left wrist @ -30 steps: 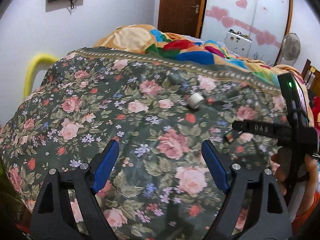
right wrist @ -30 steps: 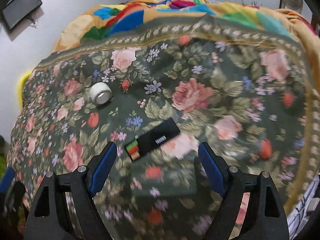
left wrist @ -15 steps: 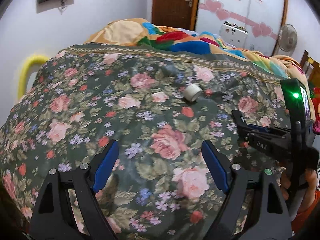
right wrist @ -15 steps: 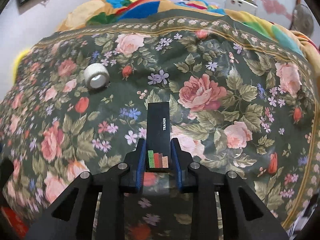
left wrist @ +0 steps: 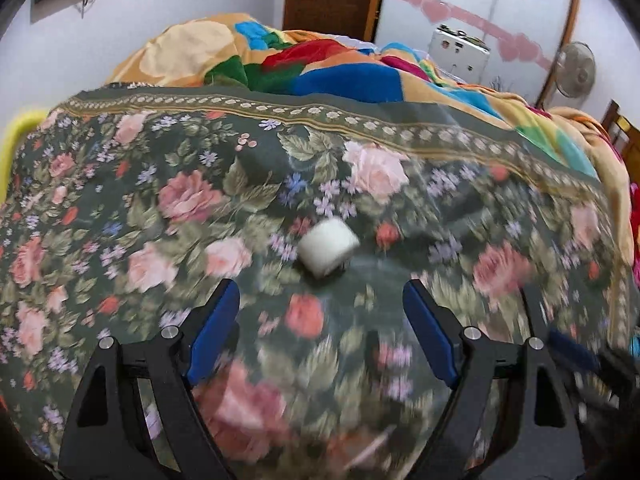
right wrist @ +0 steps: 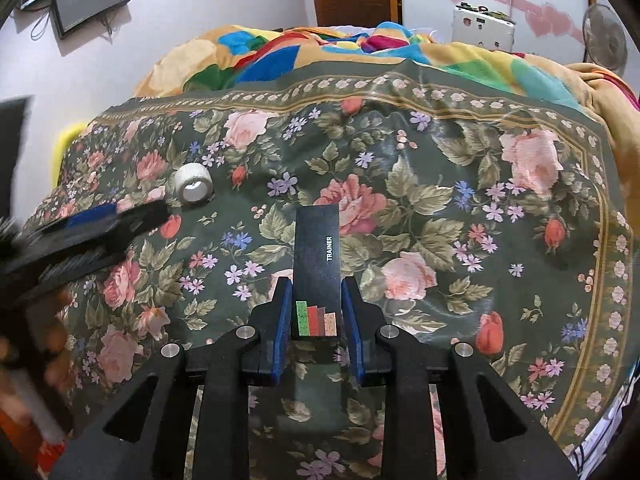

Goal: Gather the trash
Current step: 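Grasp the white tape roll with the left gripper while the right grasps the black TRAINER card, then carry the tape roll and black card in both tools over the white bin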

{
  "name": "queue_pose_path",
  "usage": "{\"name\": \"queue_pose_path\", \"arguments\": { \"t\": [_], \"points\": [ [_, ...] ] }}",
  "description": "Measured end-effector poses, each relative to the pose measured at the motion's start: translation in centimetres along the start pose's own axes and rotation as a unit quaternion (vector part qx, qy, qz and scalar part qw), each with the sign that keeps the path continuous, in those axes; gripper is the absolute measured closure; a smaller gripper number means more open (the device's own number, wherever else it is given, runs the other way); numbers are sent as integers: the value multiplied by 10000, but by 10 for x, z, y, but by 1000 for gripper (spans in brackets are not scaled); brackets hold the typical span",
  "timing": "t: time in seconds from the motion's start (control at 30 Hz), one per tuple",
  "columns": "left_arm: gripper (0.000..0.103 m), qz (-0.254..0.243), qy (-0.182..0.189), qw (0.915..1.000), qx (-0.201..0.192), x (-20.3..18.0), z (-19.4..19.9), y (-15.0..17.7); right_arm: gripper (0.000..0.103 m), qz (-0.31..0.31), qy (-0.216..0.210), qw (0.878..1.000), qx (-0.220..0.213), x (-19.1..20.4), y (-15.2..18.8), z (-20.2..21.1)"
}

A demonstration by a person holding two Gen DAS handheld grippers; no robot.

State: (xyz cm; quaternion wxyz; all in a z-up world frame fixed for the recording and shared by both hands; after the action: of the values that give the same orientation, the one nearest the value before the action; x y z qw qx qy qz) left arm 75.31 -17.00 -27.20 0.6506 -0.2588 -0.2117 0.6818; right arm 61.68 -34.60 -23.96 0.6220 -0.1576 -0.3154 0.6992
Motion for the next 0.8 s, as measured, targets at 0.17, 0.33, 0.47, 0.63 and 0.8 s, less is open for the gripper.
{"name": "queue_pose_path", "arguments": {
  "t": [0.17, 0.33, 0.47, 0.63, 0.8],
  "points": [
    [45, 709, 106, 9971, 245, 7, -29, -9, 80, -43, -48, 10000, -41, 3, 0, -9],
    [45, 1137, 205, 9932, 160, 10, -37, -13, 80, -116, -31, 9999, 84, -4, 6, -17],
    [63, 1018, 92, 9947, 141, 6, -40, -16, 80, -173, -48, 9998, 83, -9, 11, -11],
    [63, 345, -160, 9993, 65, -9, -18, -5, 80, -165, 42, 9998, 90, -10, 12, -3],
    [64, 5, -96, 9999, 122, -16, 26, 15, 80, -145, 37, 9999, 47, -4, 13, 18]
  ]
}}
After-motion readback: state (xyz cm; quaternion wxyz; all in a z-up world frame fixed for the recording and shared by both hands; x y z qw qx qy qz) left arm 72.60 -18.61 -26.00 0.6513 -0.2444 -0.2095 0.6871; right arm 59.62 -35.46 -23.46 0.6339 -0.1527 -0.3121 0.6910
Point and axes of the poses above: each gripper's, at about its wrist camera, not at the fingertips, and z roughly against the way its jaws point, x to its left, y to its underside, the point moved 3 cm from there along -z, roughly the way its jaws point, and after that the axes turned 3 degrees about -y, right-handed, at the moved point
